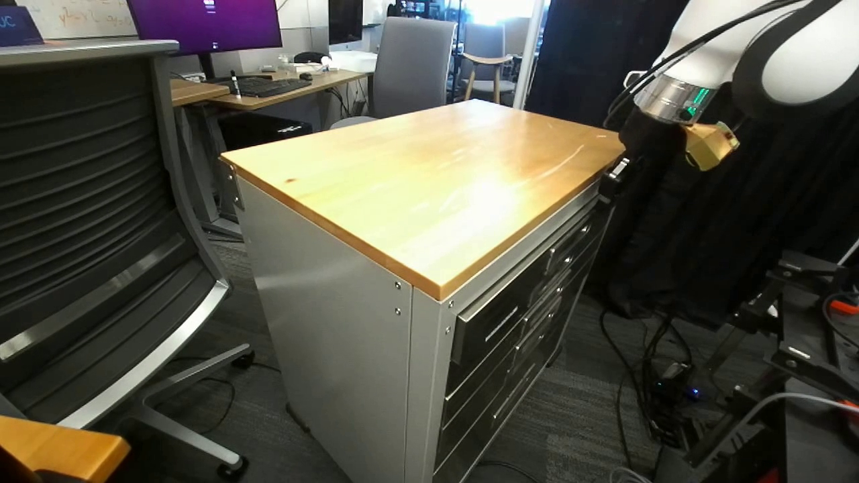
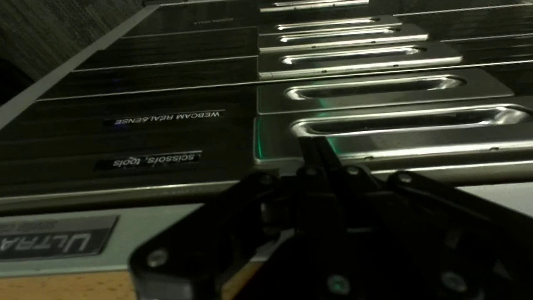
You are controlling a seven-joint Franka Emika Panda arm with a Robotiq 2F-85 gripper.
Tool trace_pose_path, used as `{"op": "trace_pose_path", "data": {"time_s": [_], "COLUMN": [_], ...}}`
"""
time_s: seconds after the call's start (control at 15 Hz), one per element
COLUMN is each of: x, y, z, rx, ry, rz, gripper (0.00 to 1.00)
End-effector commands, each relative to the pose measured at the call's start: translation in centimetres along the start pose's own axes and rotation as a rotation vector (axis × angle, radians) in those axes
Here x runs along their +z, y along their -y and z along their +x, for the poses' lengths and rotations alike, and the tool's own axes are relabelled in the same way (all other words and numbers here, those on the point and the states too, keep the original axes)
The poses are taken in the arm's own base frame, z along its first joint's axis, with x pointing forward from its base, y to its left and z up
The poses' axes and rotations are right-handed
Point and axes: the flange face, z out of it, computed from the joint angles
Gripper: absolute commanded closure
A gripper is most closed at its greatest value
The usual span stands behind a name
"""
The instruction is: Put the black screwdriver inside the open drawer then close the drawer
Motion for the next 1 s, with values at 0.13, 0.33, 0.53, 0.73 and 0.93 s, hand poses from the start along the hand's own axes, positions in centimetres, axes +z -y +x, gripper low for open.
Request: {"op": "trace_pose_path", "data": {"time_s": [0.13, 0.33, 0.53, 0.73, 0.93], "x": [-3.3, -3.9, -5.4, -7.2, -8.0], "y": [-0.1, -0.1, 0.0, -1.3, -1.9], "z": [-0.1, -1.3, -1.8, -2.0, -1.7], "rx": [-0.054, -0.091, -0.193, -0.269, -0.347], "ry": [-0.251, -0.303, -0.219, -0.089, 0.061], "rz": [0.037, 0.036, 0.018, -0.012, -0.124], "gripper": [0.94, 0.95, 0.68, 0.56, 0.31]}}
